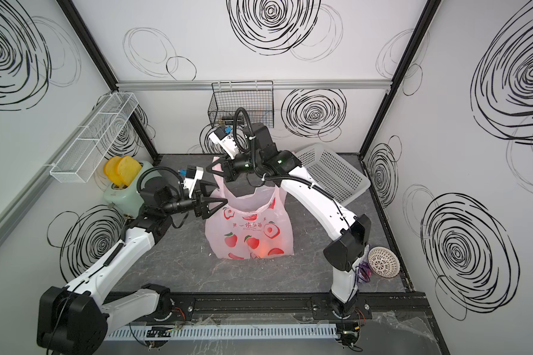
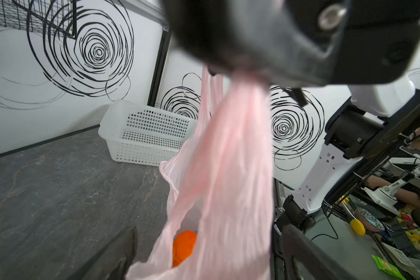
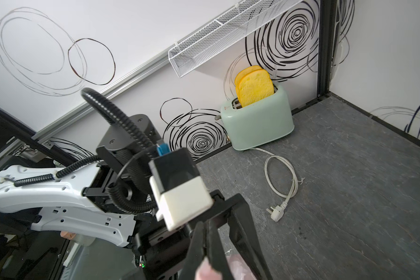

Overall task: Place the oranges into plastic bags & tie knots
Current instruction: Adjust the plastic bag at the center of the board.

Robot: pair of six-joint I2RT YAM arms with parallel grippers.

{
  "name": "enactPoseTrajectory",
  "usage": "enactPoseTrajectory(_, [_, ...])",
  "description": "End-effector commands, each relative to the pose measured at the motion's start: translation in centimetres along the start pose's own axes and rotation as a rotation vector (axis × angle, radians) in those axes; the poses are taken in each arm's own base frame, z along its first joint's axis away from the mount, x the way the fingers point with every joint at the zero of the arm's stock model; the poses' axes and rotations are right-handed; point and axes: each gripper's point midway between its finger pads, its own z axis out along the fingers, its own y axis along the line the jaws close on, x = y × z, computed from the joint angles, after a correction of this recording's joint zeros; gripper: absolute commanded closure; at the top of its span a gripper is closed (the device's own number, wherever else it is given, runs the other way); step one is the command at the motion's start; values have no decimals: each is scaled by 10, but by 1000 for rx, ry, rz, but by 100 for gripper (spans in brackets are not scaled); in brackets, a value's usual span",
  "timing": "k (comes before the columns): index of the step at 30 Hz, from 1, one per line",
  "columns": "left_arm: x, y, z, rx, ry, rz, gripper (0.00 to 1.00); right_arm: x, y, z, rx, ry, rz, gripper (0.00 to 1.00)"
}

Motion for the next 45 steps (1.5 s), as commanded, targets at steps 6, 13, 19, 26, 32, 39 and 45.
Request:
enactPoseTrajectory(6, [-16,-1,1,29,-65,91,2,-12,24,-18,-48,-42,-51,100])
enactPoseTrajectory(13, [-12,-11,7,92,-52,85,27,-7,29,-18,-83,-37,-54,100])
enactPoseTrajectory(19, [-4,-8,10,89,-49,49,73,-6,35,-21,-107,-42,-64,100])
enactPoseTrajectory(26, [-7,-2,10,28,-78,14,100,-9,18,-38,32,-68,-35,59])
enactPoseTrajectory(32, [-10,6,10,-45,-109,-44,100,-7,-17,-97,381,-139,22,18])
enactPoseTrajectory(39, [-9,15,6,-122,-136,-99,100,58,-100,-201,822,-133,206,2])
enactPoseTrajectory(45, [-9,17,10,-129,-121,-125,100,111,-134,-214,801,-113,297,2])
